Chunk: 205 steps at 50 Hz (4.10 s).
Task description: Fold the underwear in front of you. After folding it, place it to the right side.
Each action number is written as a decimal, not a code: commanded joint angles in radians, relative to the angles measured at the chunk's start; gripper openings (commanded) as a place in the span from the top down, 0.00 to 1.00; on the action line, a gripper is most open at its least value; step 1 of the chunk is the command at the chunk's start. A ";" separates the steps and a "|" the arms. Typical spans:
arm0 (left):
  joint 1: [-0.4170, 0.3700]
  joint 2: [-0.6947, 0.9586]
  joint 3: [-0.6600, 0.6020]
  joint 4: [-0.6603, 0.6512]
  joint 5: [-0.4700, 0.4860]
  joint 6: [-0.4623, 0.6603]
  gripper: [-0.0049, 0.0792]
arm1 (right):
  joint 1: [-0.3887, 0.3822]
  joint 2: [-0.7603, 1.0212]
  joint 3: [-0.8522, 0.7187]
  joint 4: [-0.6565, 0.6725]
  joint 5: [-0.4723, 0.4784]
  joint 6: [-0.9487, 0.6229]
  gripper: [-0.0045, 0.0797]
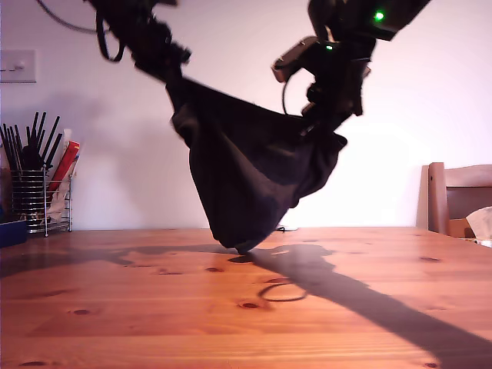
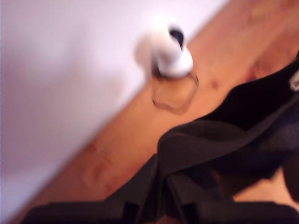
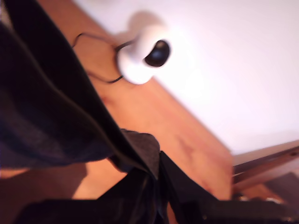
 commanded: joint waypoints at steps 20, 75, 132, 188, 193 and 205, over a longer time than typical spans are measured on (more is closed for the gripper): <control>0.044 0.039 0.000 -0.174 0.037 -0.002 0.97 | 0.040 -0.010 0.013 -0.082 -0.122 0.050 0.96; -0.019 0.039 0.000 -0.129 0.019 -0.042 0.97 | 0.043 -0.009 0.017 -0.032 0.089 0.124 0.96; -0.011 0.031 -0.386 -0.322 0.158 -0.050 0.97 | 0.042 0.001 -0.053 -0.628 -0.263 0.367 0.96; -0.037 -0.415 -1.056 0.131 0.039 -0.189 0.97 | 0.136 -0.271 -0.529 -0.397 -0.259 0.492 0.96; -0.067 -0.437 -1.090 0.128 0.000 -0.201 0.97 | 0.143 -0.274 -0.569 -0.393 -0.259 0.492 0.96; -0.172 -0.461 -1.129 0.081 -0.107 -0.217 0.97 | 0.143 -0.314 -0.698 -0.367 -0.267 0.496 0.96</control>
